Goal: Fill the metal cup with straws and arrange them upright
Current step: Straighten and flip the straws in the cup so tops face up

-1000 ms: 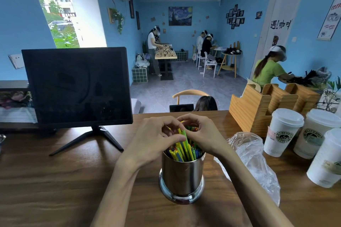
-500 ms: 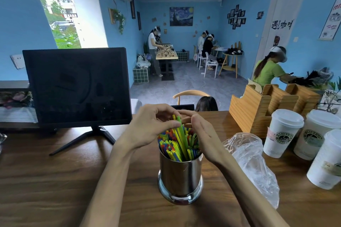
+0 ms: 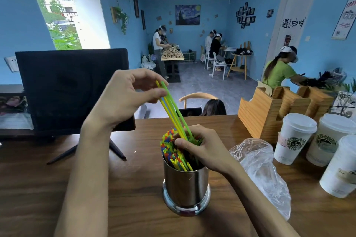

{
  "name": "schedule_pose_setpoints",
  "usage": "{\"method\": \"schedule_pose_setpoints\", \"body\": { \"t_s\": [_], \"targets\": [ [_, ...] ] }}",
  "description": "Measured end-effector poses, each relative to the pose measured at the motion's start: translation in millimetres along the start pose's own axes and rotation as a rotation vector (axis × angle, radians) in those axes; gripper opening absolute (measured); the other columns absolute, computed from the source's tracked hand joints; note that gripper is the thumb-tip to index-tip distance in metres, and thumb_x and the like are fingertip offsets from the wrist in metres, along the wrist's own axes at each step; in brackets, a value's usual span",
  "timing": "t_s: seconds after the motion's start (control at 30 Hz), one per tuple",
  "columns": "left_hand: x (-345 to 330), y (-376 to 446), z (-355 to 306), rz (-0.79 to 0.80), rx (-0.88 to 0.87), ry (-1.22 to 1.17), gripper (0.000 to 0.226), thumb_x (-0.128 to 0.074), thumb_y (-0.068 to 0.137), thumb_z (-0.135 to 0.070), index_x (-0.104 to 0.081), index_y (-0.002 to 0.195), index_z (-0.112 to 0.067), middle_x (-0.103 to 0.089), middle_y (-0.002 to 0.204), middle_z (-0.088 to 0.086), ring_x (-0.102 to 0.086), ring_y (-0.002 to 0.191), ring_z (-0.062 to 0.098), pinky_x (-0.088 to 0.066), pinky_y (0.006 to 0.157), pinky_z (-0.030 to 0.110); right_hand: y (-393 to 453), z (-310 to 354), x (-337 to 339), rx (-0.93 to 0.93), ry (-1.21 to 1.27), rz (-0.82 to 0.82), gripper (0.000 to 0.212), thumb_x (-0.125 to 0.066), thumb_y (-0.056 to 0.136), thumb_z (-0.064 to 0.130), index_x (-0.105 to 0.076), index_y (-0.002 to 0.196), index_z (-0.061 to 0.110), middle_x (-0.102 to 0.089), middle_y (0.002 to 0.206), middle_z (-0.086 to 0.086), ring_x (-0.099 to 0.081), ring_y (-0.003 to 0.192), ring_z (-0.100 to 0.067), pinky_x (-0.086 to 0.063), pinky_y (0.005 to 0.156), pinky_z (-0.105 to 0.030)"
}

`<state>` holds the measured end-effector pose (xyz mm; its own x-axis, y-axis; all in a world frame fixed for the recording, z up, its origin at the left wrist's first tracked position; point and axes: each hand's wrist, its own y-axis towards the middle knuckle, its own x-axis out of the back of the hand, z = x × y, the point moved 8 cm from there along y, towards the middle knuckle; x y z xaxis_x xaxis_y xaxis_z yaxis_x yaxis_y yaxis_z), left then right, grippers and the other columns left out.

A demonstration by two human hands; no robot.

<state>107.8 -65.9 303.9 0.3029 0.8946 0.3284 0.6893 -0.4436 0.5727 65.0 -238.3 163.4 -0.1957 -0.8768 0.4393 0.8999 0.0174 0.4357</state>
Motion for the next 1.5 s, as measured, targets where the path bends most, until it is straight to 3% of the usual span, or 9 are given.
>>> {"method": "schedule_pose_setpoints", "body": {
  "t_s": [0.13,0.3,0.43,0.67,0.87,1.0,1.27,1.4,1.5],
  "targets": [
    [22.2,4.2,-8.3,-0.088,-0.040,-0.110,0.016,-0.078,0.073,-0.014,-0.075,0.088,-0.020,-0.077,0.079,-0.002,-0.072,0.075,0.011,-0.059,0.069,0.021,2.4,1.0,10.7,-0.003,0.234,-0.099,0.018,-0.082,0.081,0.026,-0.077,0.090,0.010,-0.076,0.084,-0.007,-0.071,0.081,-0.016,-0.056,0.077,-0.031],
    [35.6,-4.0,27.3,-0.240,0.070,-0.218,0.018,-0.076,0.073,-0.015,-0.073,0.091,-0.016,-0.075,0.078,-0.004,-0.071,0.074,0.011,-0.061,0.070,0.022,4.8,-7.9,25.3,-0.101,0.550,-0.210,0.014,-0.080,0.073,0.020,-0.080,0.083,0.010,-0.076,0.082,-0.016,-0.074,0.079,-0.028,-0.061,0.076,-0.033],
    [29.3,-23.8,59.0,-0.379,0.142,-0.401,0.016,-0.075,0.072,-0.017,-0.072,0.087,-0.017,-0.075,0.078,-0.004,-0.069,0.070,0.009,-0.059,0.068,0.019,10.1,-5.0,21.8,-0.242,0.866,-0.217,0.022,-0.072,0.075,0.019,-0.073,0.087,0.002,-0.076,0.080,-0.011,-0.075,0.073,-0.017,-0.058,0.064,-0.021],
    [-9.1,-59.6,85.6,-0.561,0.225,-0.594,0.023,-0.073,0.071,-0.016,-0.066,0.092,-0.010,-0.073,0.075,-0.003,-0.067,0.064,0.008,-0.058,0.066,0.018,23.8,7.0,10.5,-0.407,1.157,-0.250,0.019,-0.072,0.079,0.018,-0.070,0.091,0.003,-0.075,0.093,-0.013,-0.076,0.081,-0.017,-0.062,0.070,-0.022],
    [-31.6,-80.5,95.8,-0.608,0.208,-0.604,0.018,-0.074,0.072,-0.011,-0.069,0.089,-0.010,-0.073,0.087,0.004,-0.069,0.076,0.012,-0.060,0.071,0.022,35.5,13.8,6.5,-0.392,1.065,-0.211,0.030,-0.060,0.099,0.020,-0.066,0.119,-0.001,-0.072,0.113,-0.015,-0.074,0.083,-0.018,-0.063,0.075,-0.028],
    [-40.1,-88.7,98.3,-0.594,0.149,-0.435,0.013,-0.076,0.077,-0.014,-0.072,0.090,-0.017,-0.075,0.085,0.001,-0.073,0.083,0.017,-0.061,0.076,0.028,38.7,17.9,9.7,-0.380,0.963,-0.190,0.025,-0.056,0.101,0.024,-0.064,0.112,0.003,-0.077,0.107,-0.011,-0.075,0.082,-0.020,-0.064,0.070,-0.031],
    [-61.1,-77.7,85.9,-0.200,0.079,-0.083,0.027,-0.074,0.077,-0.019,-0.070,0.103,-0.027,-0.071,0.108,-0.006,-0.065,0.112,0.020,-0.050,0.098,0.034,35.4,35.9,46.0,-0.178,0.311,-0.250,0.022,-0.056,0.102,0.024,-0.066,0.107,0.004,-0.078,0.086,-0.006,-0.076,0.079,-0.017,-0.060,0.063,-0.027],
    [-58.5,-62.9,66.5,-0.267,0.100,-0.155,0.030,-0.070,0.084,-0.038,-0.070,0.112,-0.026,-0.072,0.108,-0.009,-0.068,0.105,0.011,-0.052,0.090,0.024,27.7,46.4,45.4,-0.076,0.064,-0.198,0.022,-0.063,0.098,0.025,-0.069,0.109,0.007,-0.077,0.083,-0.002,-0.075,0.074,-0.010,-0.063,0.066,-0.032],
    [-62.8,-47.9,48.3,-0.252,0.081,-0.226,0.032,-0.070,0.093,-0.033,-0.067,0.123,-0.024,-0.071,0.111,-0.003,-0.068,0.099,0.005,-0.053,0.082,0.017,23.0,53.6,42.5,-0.005,0.000,-0.225,0.021,-0.066,0.096,0.028,-0.071,0.105,0.010,-0.076,0.082,0.003,-0.074,0.071,-0.009,-0.062,0.069,-0.032]
  ]
}}
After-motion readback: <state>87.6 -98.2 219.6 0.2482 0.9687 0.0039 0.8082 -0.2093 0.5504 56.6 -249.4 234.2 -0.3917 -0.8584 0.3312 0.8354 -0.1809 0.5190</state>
